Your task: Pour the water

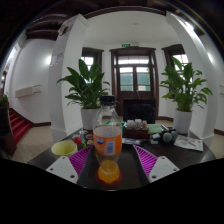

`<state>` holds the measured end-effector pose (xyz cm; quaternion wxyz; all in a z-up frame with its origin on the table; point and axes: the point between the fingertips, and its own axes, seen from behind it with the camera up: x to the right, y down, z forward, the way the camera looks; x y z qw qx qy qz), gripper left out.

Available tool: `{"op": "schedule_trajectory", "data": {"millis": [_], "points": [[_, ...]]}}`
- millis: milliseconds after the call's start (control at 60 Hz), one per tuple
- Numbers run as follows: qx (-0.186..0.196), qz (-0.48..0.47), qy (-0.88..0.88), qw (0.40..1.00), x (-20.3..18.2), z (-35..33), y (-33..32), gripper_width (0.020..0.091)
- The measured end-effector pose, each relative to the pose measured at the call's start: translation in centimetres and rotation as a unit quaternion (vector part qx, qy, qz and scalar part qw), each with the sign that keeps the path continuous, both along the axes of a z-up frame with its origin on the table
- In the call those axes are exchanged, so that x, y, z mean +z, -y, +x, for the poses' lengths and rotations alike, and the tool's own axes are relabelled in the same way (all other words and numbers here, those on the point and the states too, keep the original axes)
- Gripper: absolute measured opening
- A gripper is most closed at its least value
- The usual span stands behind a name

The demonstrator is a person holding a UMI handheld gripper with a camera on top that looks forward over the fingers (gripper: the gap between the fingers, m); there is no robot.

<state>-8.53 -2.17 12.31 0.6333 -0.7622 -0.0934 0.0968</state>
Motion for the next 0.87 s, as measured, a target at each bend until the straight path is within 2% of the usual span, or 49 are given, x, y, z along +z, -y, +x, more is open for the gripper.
{"op": "schedule_trajectory", "data": {"millis": [67,167,317,400,867], "points": [[-0.017,-0.002,0.001,1.000,0.2,1.1,2.6,0.0755],[-0.041,-0.001,0.001,0.999,0.8,2.6,5.8,0.0794],[-0.045,-0.008,0.010,0.999,1.2,3.5,9.7,0.0816],[-0.061,-0.004,0.022,0.998,1.9,5.0,11.3,0.0830],[-0.145,0.001,0.004,0.989,6.2,11.2,15.8,0.0826]]}}
